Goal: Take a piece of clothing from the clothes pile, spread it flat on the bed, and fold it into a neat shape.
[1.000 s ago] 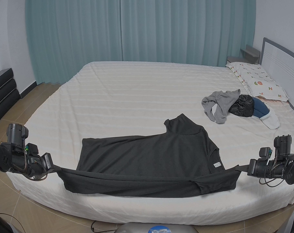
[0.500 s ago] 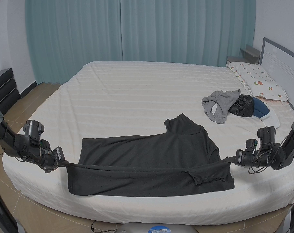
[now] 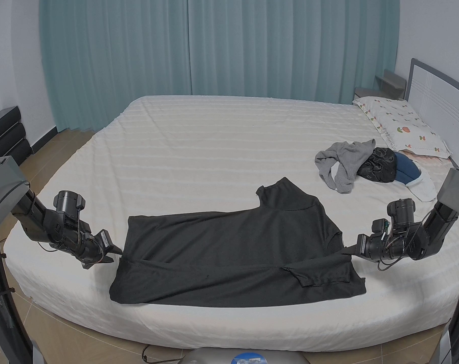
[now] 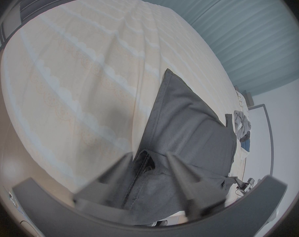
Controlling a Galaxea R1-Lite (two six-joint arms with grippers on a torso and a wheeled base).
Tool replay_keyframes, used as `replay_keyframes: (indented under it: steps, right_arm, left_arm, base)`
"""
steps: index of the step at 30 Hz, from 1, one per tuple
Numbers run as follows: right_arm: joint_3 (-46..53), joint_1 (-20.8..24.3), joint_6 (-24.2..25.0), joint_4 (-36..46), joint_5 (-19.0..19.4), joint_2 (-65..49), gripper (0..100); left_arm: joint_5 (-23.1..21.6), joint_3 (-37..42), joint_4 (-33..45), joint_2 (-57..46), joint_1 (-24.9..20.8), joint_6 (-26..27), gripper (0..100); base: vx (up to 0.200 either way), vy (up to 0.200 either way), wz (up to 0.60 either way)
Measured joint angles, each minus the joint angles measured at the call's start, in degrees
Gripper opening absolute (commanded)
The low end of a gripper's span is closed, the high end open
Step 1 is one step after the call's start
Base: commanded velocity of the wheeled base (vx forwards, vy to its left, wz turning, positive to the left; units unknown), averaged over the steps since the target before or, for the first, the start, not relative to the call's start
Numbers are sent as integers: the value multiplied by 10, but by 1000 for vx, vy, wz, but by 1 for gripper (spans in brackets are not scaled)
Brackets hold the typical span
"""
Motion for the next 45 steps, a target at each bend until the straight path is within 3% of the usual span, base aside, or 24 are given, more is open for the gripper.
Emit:
replay_keyframes:
  steps: [10,21,27,35,45]
  right_arm:
    - [15,10,94,-3,-2,-32,100]
    - [154,73,191,-34,-27,-115,100]
    - [172,112,269,-70,-46,-115,100]
    - [171,164,302,-122,-123,-74,100]
    - [167,174,320,-128,-129,-47,100]
  left_arm:
    - [9,-7,0,10,-2,-38,100]
    - [-64,80,-16,-58,26,-104,100]
    - [-75,127,-93,-74,32,-111,100]
    - [-77,144,-110,-73,37,-122,100]
    - [-78,146,-112,-72,38,-123,100]
  base:
    - [0,0,0]
    - [0,0,0]
    - [0,0,0]
    - [0,0,0]
    - [0,0,0]
